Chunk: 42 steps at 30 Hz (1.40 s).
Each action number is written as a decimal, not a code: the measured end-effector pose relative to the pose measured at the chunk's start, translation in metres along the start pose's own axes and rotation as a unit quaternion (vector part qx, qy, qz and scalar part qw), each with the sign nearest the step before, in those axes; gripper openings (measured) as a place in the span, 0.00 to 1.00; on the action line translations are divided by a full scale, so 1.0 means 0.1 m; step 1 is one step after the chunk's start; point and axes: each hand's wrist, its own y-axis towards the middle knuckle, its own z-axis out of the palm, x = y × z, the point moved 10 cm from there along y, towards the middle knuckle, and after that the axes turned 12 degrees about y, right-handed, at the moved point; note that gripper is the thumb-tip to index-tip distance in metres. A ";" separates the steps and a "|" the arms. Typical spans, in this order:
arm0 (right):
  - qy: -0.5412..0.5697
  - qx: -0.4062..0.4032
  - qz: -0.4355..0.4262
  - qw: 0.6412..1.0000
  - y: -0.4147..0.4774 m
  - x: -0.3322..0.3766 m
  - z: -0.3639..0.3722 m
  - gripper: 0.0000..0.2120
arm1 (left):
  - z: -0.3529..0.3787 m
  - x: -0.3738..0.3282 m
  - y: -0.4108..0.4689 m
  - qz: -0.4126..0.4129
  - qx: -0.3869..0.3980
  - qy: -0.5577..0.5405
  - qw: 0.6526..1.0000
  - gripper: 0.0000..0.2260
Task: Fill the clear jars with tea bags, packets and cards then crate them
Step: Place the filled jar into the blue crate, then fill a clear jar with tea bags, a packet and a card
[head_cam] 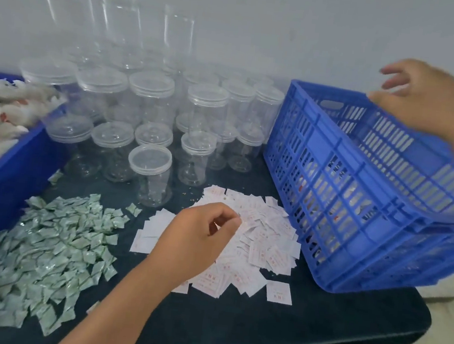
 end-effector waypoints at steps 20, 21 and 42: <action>0.279 0.168 0.174 0.929 -1.68 1.65 4.31 0.61 | -0.79 1.03 -1.23 -0.162 -0.071 0.041 0.983 0.06; 0.270 0.165 0.174 0.932 -1.63 1.65 4.33 0.58 | -0.81 1.03 -1.23 -0.163 -0.070 0.039 0.983 0.06; 0.437 0.263 -0.095 0.855 -3.43 1.95 2.97 0.41 | -1.07 -0.26 -1.37 0.202 0.003 0.280 0.939 0.19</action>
